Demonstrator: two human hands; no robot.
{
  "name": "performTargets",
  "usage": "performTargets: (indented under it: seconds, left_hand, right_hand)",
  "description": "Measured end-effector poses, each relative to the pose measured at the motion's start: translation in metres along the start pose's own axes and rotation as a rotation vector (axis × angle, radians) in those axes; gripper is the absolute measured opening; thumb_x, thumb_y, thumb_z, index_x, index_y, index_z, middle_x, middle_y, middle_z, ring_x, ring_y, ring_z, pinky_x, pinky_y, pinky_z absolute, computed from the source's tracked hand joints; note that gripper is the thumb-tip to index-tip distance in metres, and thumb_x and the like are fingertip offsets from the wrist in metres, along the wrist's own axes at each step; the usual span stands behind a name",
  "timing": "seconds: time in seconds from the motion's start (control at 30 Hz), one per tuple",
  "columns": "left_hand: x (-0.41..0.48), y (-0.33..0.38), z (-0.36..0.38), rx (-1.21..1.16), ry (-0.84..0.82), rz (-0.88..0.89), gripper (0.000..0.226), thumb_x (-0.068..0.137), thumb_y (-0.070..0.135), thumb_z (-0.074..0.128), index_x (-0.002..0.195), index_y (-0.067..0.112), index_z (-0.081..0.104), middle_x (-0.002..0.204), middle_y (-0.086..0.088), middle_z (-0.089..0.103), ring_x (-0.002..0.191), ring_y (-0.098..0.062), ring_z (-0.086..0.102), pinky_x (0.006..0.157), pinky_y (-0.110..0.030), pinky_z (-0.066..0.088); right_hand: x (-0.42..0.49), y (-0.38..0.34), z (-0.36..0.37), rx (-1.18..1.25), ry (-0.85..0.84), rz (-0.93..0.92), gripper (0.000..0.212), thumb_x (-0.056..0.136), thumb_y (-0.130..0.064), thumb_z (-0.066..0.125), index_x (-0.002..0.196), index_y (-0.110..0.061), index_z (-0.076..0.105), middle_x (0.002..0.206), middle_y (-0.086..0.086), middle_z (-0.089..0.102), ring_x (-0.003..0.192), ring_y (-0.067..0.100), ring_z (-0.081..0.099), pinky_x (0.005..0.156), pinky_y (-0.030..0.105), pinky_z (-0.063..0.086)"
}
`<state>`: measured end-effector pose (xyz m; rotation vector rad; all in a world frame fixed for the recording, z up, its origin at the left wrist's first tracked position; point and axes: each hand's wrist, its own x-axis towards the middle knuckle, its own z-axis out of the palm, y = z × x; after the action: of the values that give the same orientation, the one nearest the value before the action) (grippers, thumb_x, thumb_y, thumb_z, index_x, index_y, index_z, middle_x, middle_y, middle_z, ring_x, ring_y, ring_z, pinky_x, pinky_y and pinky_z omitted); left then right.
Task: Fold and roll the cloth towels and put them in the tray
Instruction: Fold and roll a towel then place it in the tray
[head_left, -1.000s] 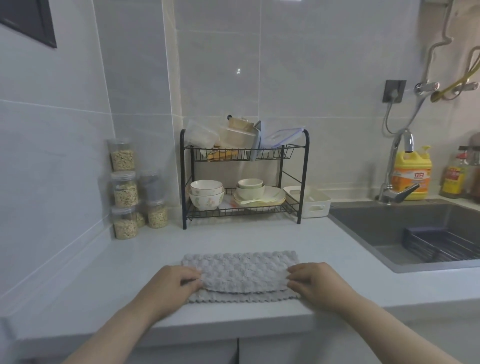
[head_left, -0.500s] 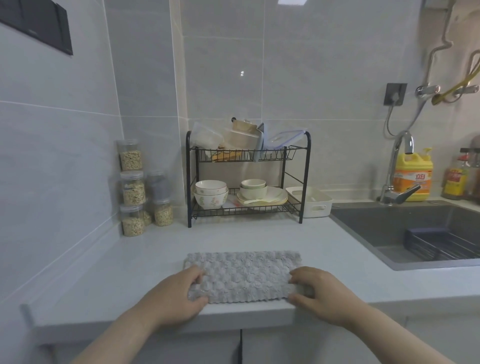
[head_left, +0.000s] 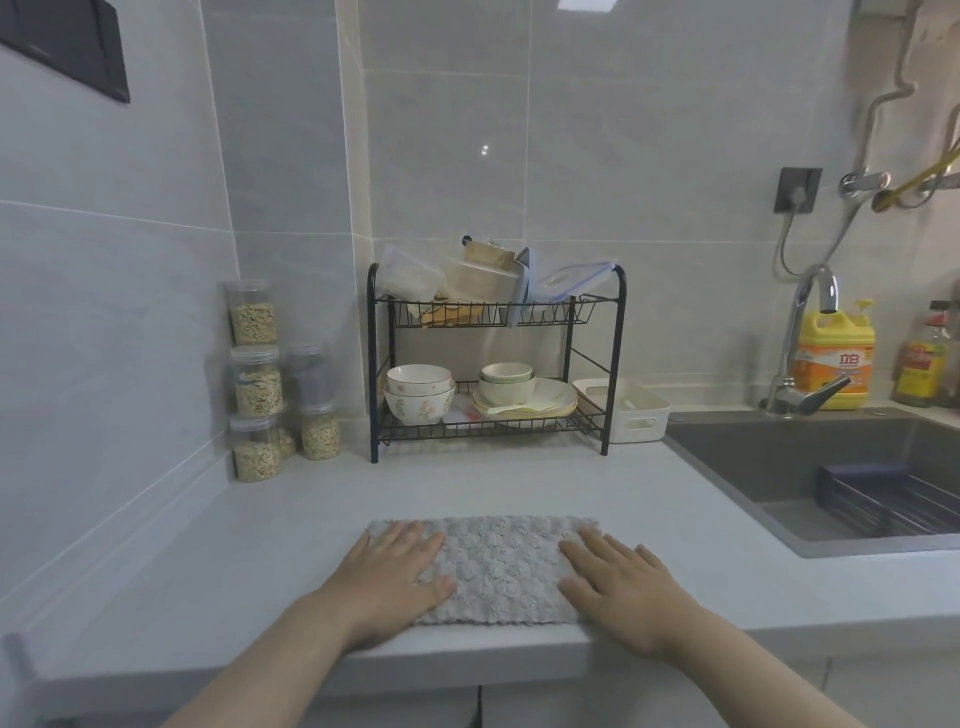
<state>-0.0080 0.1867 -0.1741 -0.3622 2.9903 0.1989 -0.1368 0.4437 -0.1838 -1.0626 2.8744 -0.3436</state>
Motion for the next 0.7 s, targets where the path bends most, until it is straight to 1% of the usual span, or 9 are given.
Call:
performTargets:
  seconds: [0.07, 0.13, 0.17, 0.23, 0.3, 0.4, 0.5, 0.57, 0.7]
  left_hand:
    - [0.002, 0.007, -0.006, 0.048, -0.010, -0.034, 0.081, 0.083, 0.077, 0.009, 0.151, 0.035, -0.004, 0.159, 0.006, -0.014, 0.146, -0.013, -0.015, 0.118, -0.042, -0.011]
    - [0.008, 0.021, -0.013, 0.046, 0.058, -0.025, 0.065, 0.096, 0.055, 0.020, 0.153, 0.030, 0.001, 0.160, 0.003, -0.011, 0.147, -0.015, -0.013, 0.118, -0.044, -0.010]
    - [0.012, 0.029, -0.014, 0.020, 0.088, -0.011, 0.063, 0.097, 0.050, 0.021, 0.153, 0.029, 0.002, 0.160, 0.003, -0.010, 0.147, -0.015, -0.013, 0.119, -0.045, -0.009]
    - [0.021, 0.040, -0.010, -0.002, 0.094, 0.001, 0.063, 0.097, 0.053, 0.019, 0.153, 0.030, 0.000, 0.160, 0.004, -0.010, 0.147, -0.015, -0.011, 0.119, -0.044, -0.008]
    - [0.025, 0.042, -0.001, 0.027, 0.042, -0.010, 0.067, 0.095, 0.061, 0.015, 0.152, 0.030, -0.003, 0.160, 0.006, -0.010, 0.147, -0.014, -0.010, 0.119, -0.044, -0.008]
    - [0.028, 0.039, 0.003, 0.003, 0.056, -0.020, 0.066, 0.095, 0.062, 0.012, 0.152, 0.032, 0.000, 0.160, 0.007, -0.006, 0.148, -0.013, -0.006, 0.119, -0.041, -0.005]
    - [0.029, 0.036, 0.000, -0.102, 0.110, -0.030, 0.058, 0.098, 0.056, 0.011, 0.152, 0.035, 0.008, 0.161, 0.007, 0.002, 0.148, -0.011, 0.002, 0.119, -0.036, 0.000]
    - [0.028, 0.035, 0.002, -0.044, 0.092, -0.031, 0.062, 0.097, 0.058, 0.014, 0.152, 0.033, 0.004, 0.161, 0.006, -0.004, 0.148, -0.011, -0.002, 0.120, -0.036, -0.002]
    - [0.024, 0.038, 0.004, -0.014, 0.104, -0.029, 0.066, 0.096, 0.061, 0.012, 0.152, 0.030, -0.002, 0.160, 0.004, -0.008, 0.147, -0.012, -0.007, 0.120, -0.038, -0.006]
  right_hand:
    - [0.005, 0.001, -0.002, 0.142, 0.076, 0.099, 0.055, 0.089, -0.059, 0.026, 0.134, -0.027, 0.030, 0.140, 0.002, 0.040, 0.133, 0.026, 0.038, 0.105, 0.040, 0.031]
    - [0.015, -0.004, -0.005, 0.081, 0.104, 0.169, 0.038, 0.093, -0.043, 0.035, 0.127, -0.026, 0.028, 0.128, 0.007, 0.047, 0.126, 0.031, 0.040, 0.096, 0.040, 0.038]
    - [0.020, -0.007, -0.007, 0.048, 0.099, 0.231, 0.033, 0.093, -0.041, 0.036, 0.123, -0.028, 0.035, 0.124, 0.007, 0.049, 0.124, 0.031, 0.041, 0.093, 0.039, 0.038]
    - [0.026, -0.014, -0.010, 0.086, 0.130, 0.358, 0.046, 0.088, -0.050, 0.038, 0.122, -0.021, 0.048, 0.127, 0.005, 0.049, 0.123, 0.029, 0.042, 0.095, 0.040, 0.035]
    - [0.029, -0.015, -0.008, 0.102, 0.198, 0.345, 0.041, 0.088, -0.048, 0.041, 0.115, -0.020, 0.050, 0.123, 0.003, 0.054, 0.117, 0.028, 0.045, 0.093, 0.039, 0.036]
    - [0.025, -0.009, -0.004, 0.336, 0.306, 0.261, 0.012, 0.090, -0.029, 0.047, 0.100, -0.023, 0.042, 0.092, 0.002, 0.062, 0.088, 0.026, 0.058, 0.078, 0.037, 0.048]
    - [0.021, -0.006, -0.004, 0.558, 0.354, 0.228, 0.016, 0.092, -0.017, 0.046, 0.104, -0.024, 0.039, 0.074, -0.003, 0.057, 0.061, 0.020, 0.060, 0.059, 0.032, 0.048]
    - [0.019, -0.008, -0.004, 0.600, 0.360, 0.241, 0.018, 0.094, -0.018, 0.046, 0.109, -0.024, 0.037, 0.079, -0.004, 0.057, 0.064, 0.023, 0.063, 0.059, 0.033, 0.051]
    - [0.017, -0.009, -0.005, 0.646, 0.382, 0.249, 0.031, 0.094, -0.019, 0.045, 0.123, -0.024, 0.037, 0.086, -0.005, 0.058, 0.075, 0.024, 0.064, 0.074, 0.040, 0.053]
